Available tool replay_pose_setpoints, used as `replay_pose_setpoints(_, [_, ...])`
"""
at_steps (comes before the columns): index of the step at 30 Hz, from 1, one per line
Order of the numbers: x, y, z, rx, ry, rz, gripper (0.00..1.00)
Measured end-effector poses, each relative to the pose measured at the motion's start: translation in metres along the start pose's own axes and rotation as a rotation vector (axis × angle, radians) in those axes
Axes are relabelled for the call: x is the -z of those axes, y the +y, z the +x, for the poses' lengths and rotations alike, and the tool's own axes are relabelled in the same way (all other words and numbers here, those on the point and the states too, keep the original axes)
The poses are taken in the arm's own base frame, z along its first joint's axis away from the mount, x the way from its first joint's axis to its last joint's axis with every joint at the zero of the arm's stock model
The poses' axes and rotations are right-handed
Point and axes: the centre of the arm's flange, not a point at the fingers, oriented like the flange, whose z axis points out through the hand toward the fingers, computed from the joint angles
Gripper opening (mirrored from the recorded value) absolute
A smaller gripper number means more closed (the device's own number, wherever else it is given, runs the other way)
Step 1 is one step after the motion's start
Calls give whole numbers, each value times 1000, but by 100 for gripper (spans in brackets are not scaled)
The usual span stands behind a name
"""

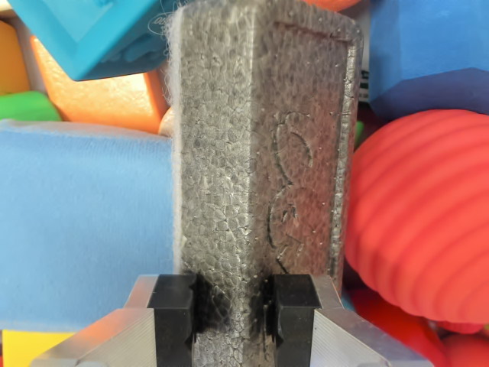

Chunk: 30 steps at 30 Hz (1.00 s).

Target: Pick an object from the bin

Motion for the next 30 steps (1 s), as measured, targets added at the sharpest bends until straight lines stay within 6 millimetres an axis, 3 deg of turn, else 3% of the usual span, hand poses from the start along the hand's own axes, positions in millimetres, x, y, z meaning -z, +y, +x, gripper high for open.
replay_pose_setpoints(30, [108,0,-1,0,2,1,0])
